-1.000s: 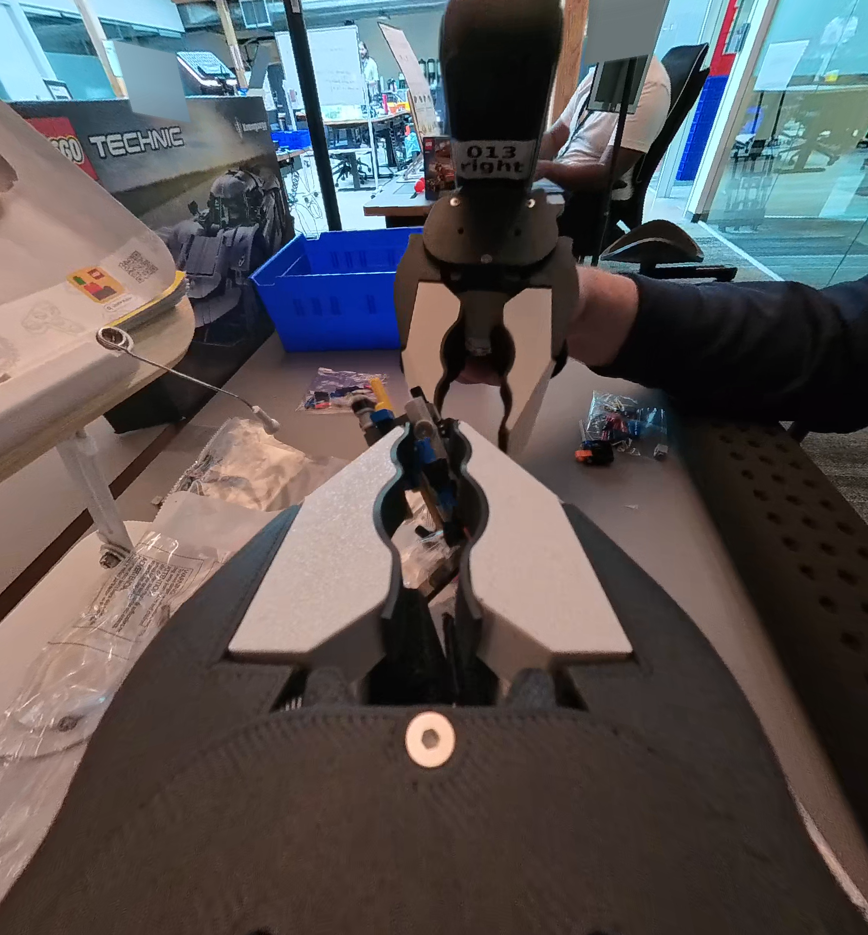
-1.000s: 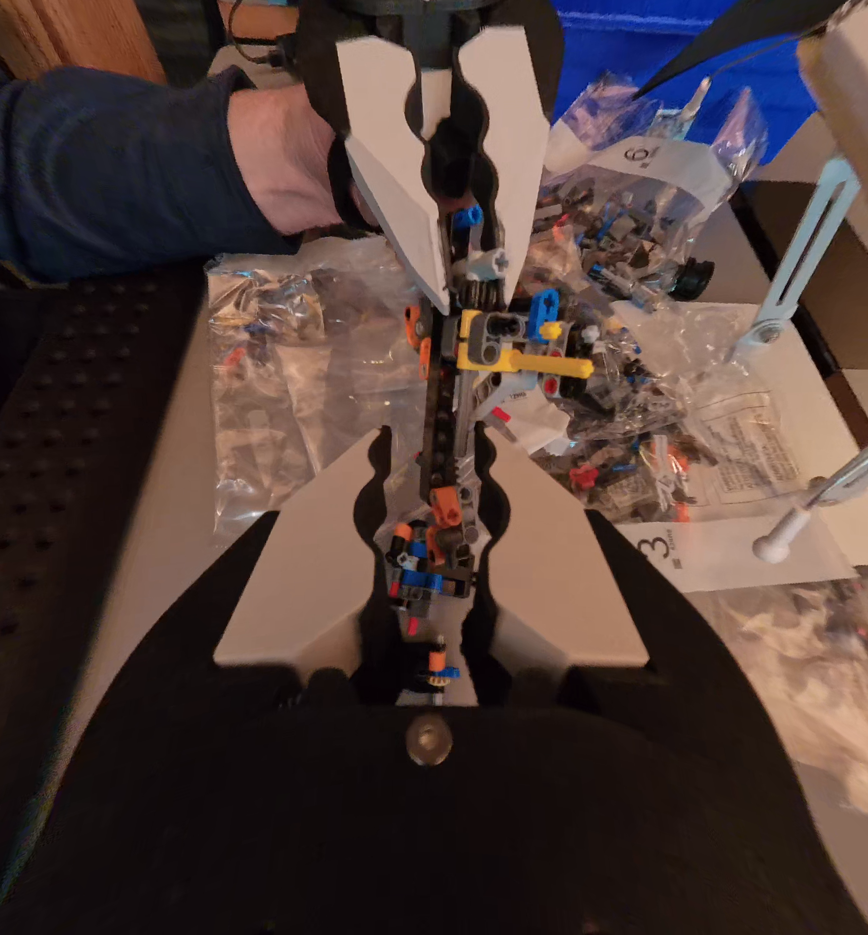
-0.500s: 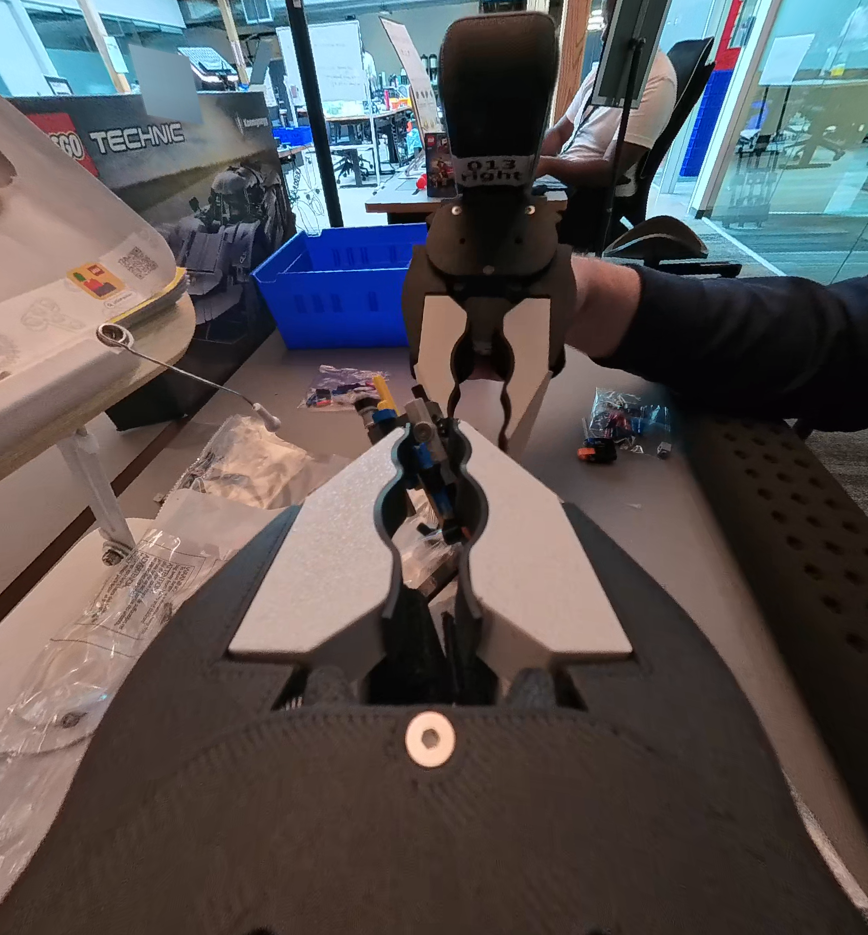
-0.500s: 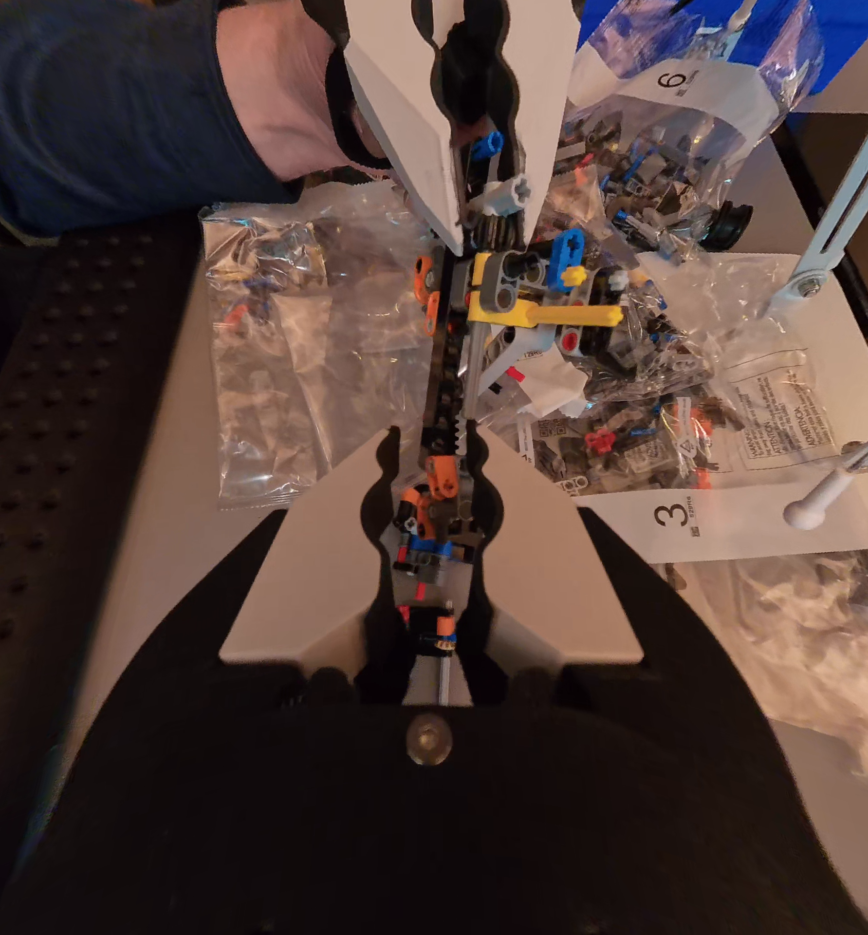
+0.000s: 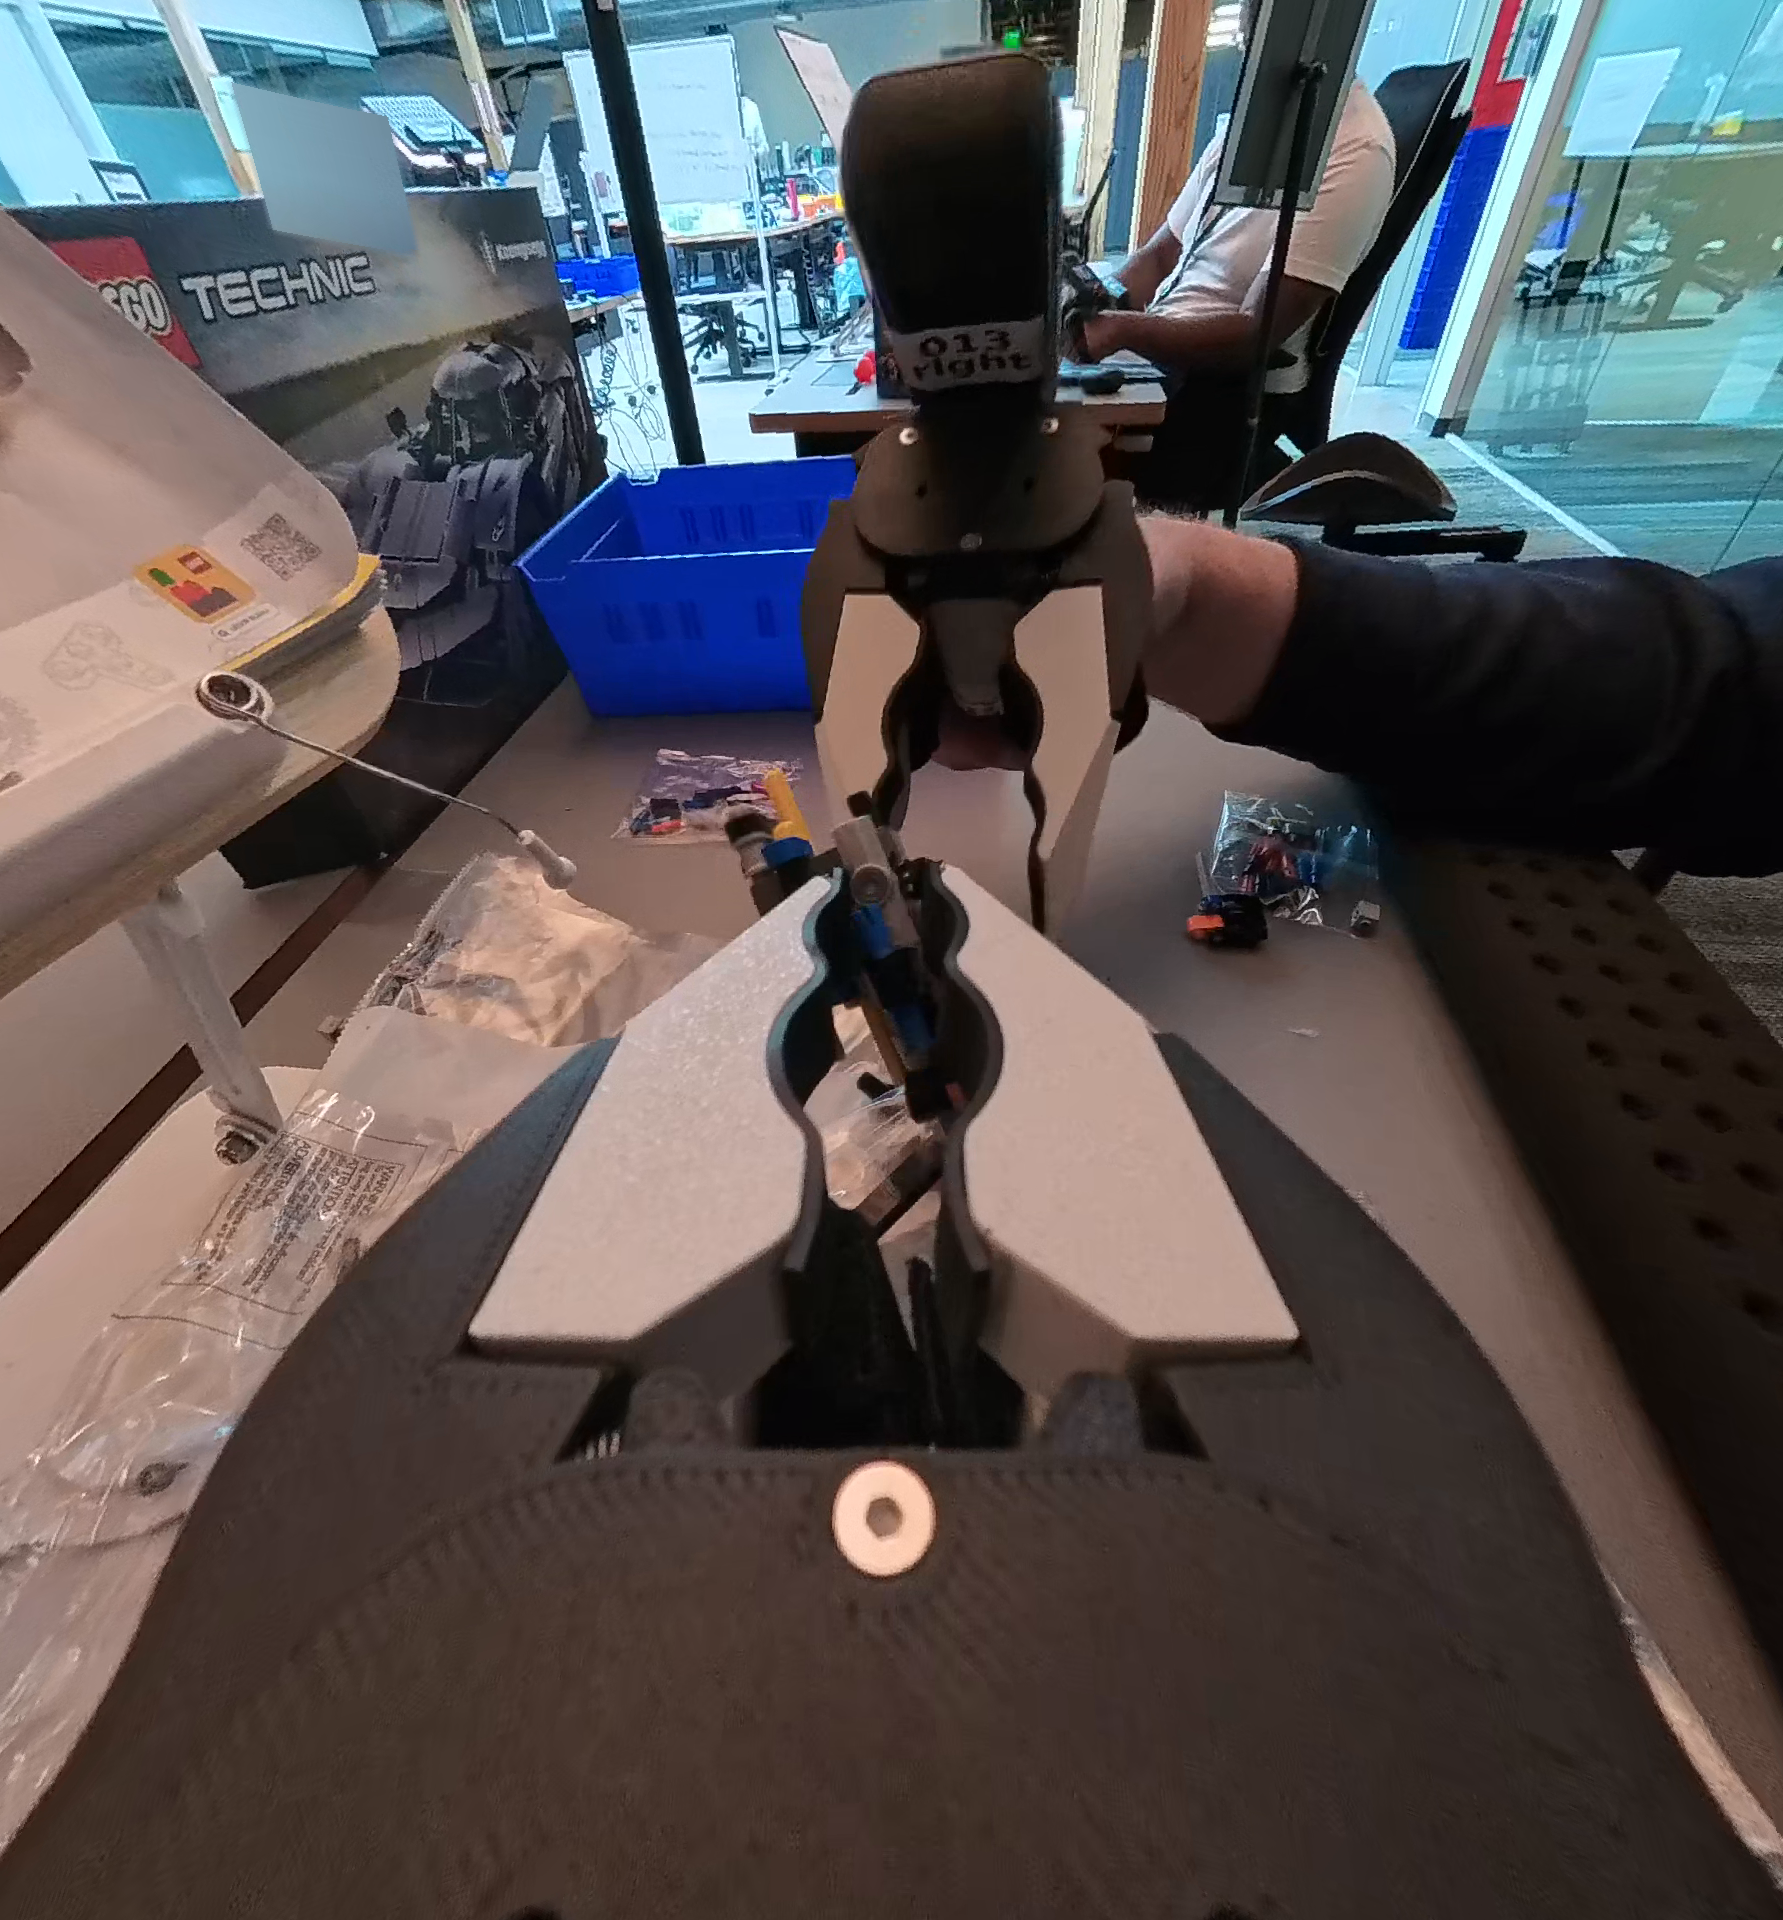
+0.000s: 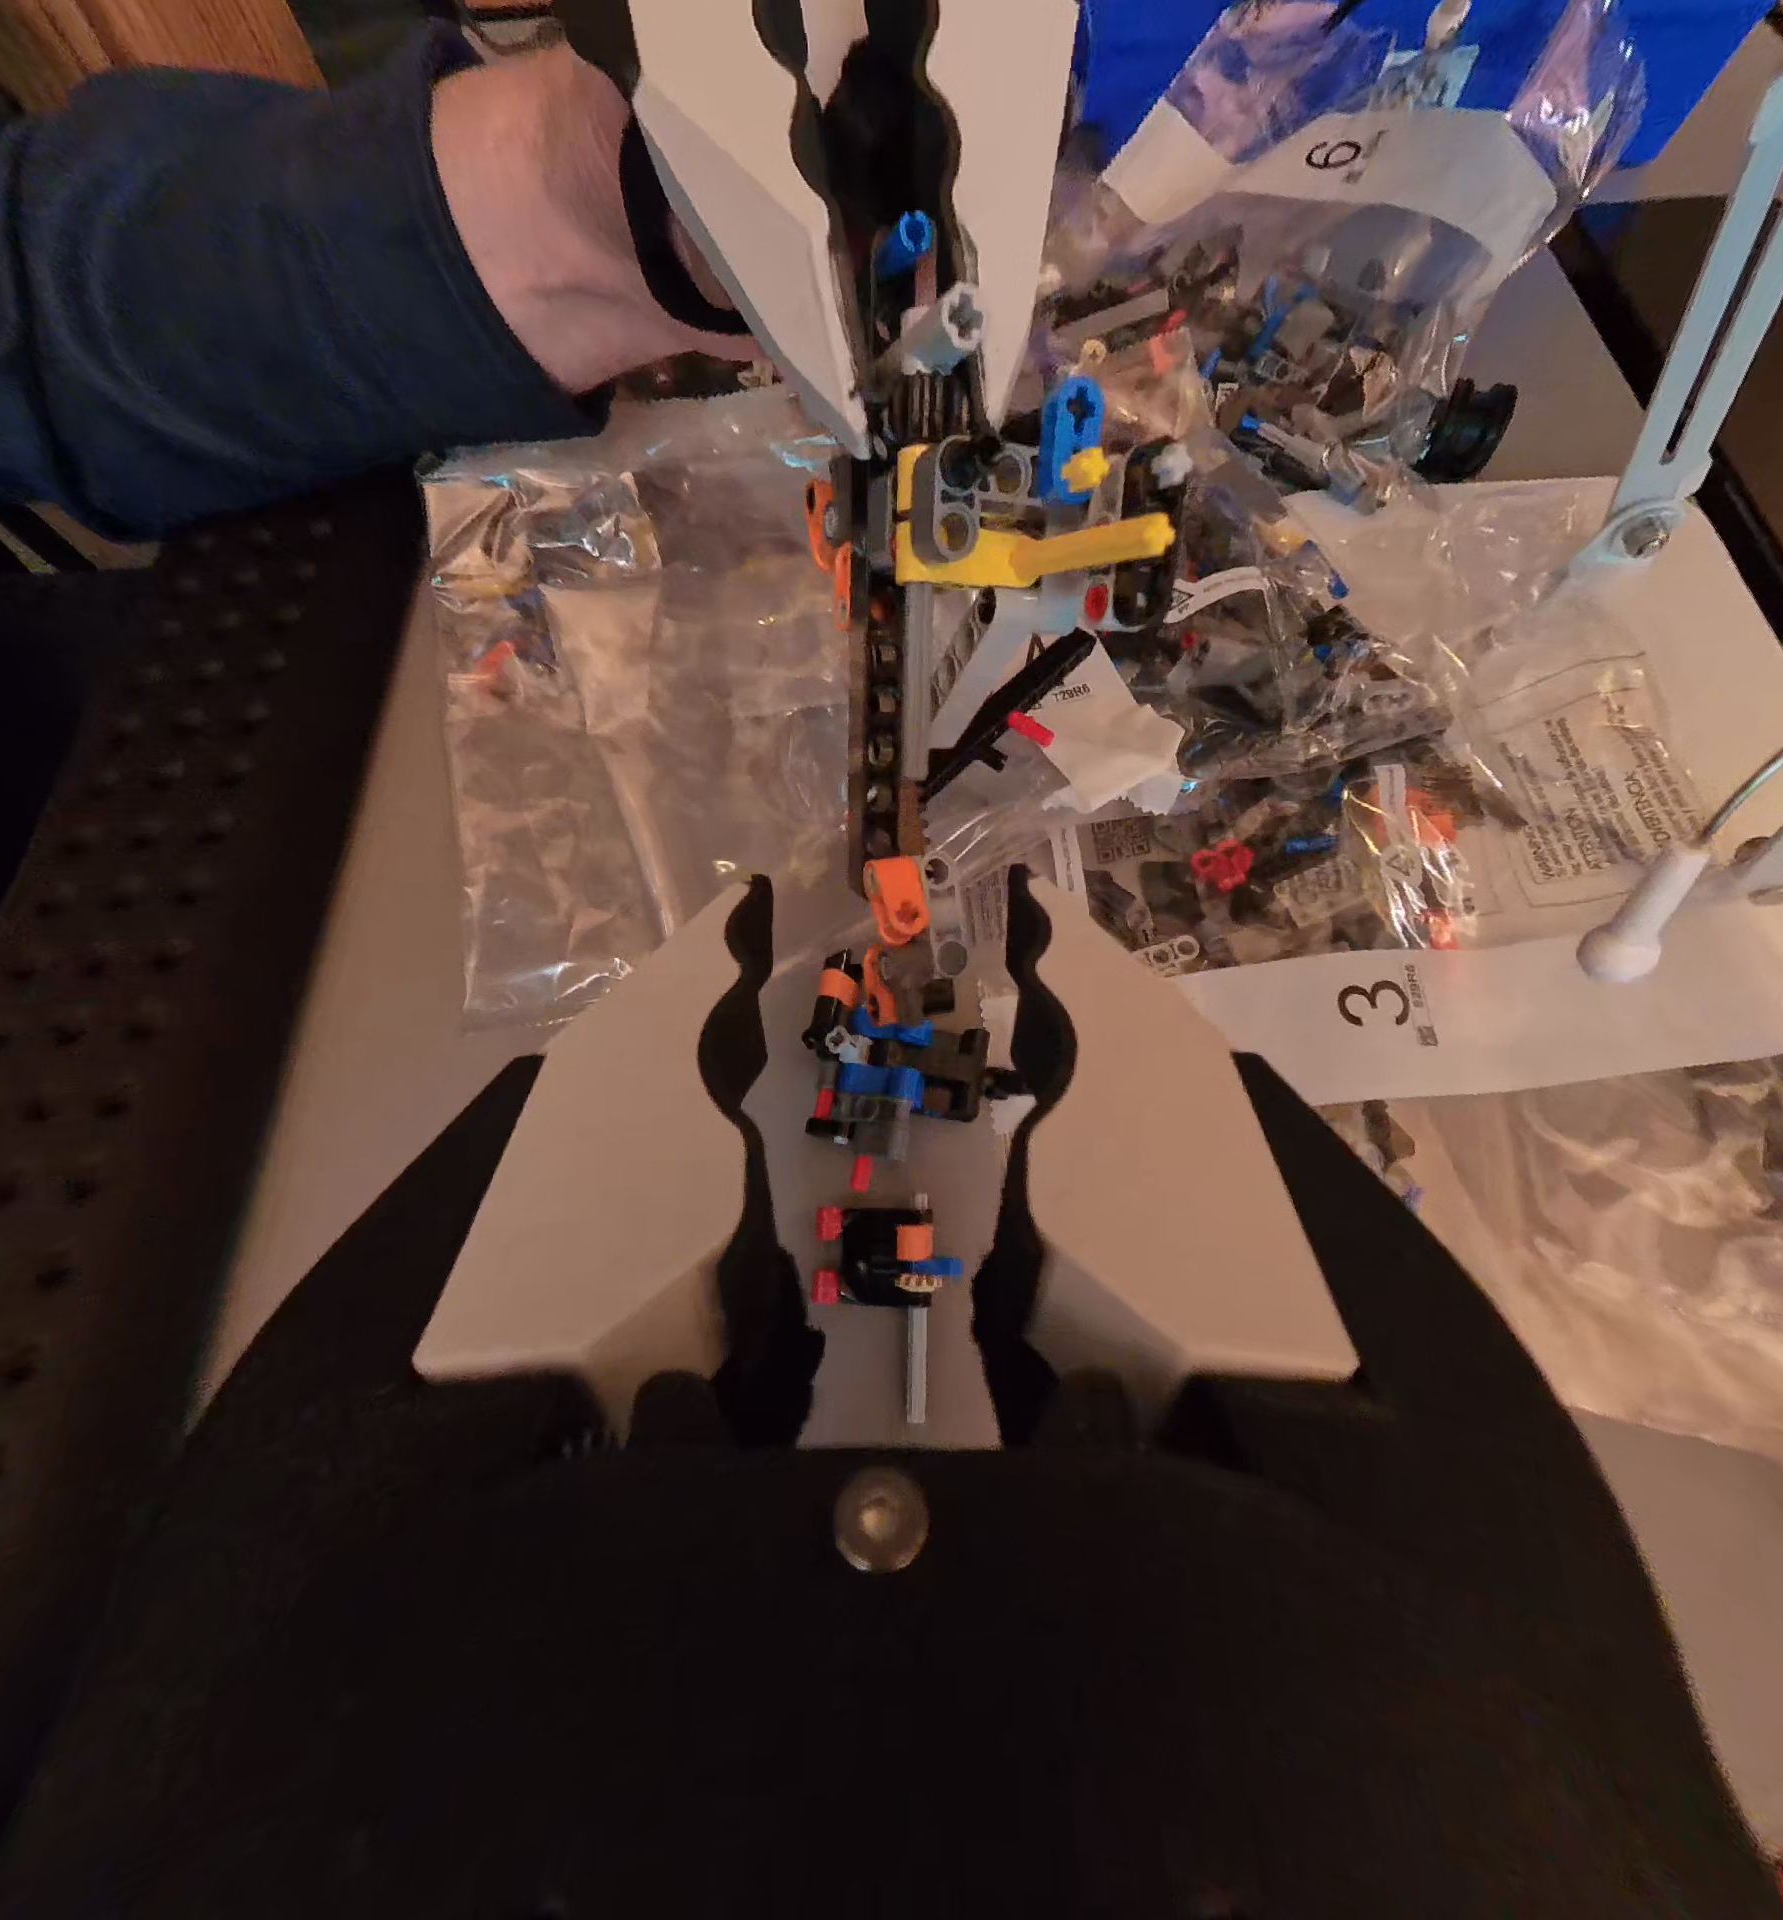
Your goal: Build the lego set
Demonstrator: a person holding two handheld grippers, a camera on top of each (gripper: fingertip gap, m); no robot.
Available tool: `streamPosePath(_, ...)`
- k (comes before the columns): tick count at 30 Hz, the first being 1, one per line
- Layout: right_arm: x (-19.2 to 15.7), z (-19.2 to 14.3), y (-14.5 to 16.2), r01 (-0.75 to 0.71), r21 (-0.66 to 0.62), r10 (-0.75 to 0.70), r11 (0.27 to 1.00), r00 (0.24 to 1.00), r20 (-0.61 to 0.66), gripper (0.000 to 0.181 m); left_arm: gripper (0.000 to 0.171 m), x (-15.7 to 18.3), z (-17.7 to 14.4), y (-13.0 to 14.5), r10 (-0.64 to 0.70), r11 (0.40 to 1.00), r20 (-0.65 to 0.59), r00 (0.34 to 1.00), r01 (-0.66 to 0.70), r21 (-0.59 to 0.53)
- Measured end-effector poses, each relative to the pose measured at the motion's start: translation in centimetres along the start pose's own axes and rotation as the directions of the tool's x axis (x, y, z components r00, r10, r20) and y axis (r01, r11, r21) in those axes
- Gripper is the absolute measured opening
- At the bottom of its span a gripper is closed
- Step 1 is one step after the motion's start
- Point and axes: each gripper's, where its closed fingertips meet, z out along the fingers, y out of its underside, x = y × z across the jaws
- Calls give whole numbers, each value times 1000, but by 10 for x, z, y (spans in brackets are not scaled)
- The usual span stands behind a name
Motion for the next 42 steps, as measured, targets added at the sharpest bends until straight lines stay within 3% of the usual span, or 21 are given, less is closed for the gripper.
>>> streamPosePath(3,-2,8,4,7,-31,-7,999,1000,11,43,12,2,4,1,2,1000,-8,1000,-2,-5)
streamPosePath(8,0,15,14,25,-93,-26,995,1000,-14,18,12,1,3,2,1,1000,-4,1000,-1,-7)
streamPosePath(13,1,11,9,23,-73,-25,997,999,-22,17,12,-4,1,0,-24,1000,9,1000,24,19)
streamPosePath(18,-3,6,-5,1,10,-1,1000,1000,8,17,15,-11,-9,-14,-98,988,2,995,97,120)
streamPosePath(20,-2,4,-11,-16,56,15,998,1000,14,17,29,-14,-10,-12,-144,981,-15,989,145,127)
streamPosePath(24,2,-1,-18,-25,98,25,995,1000,-3,17,49,-18,-4,2,-226,970,-30,974,228,79)
streamPosePath(29,5,-1,-24,18,104,-12,994,998,-63,17,51,-8,9,11,-232,973,-59,971,232,6)
streamPosePath(34,2,11,-22,84,41,-79,996,991,-111,17,49,-3,22,17,-223,973,-24,975,221,-64)
streamPosePath(36,4,13,-19,102,11,-99,995,985,-139,17,40,-5,23,17,-230,972,-16,973,228,-59)
streamPosePath(42,5,13,-18,68,22,-65,997,990,-123,19,36,-4,23,19,-188,979,-2,982,187,-86)
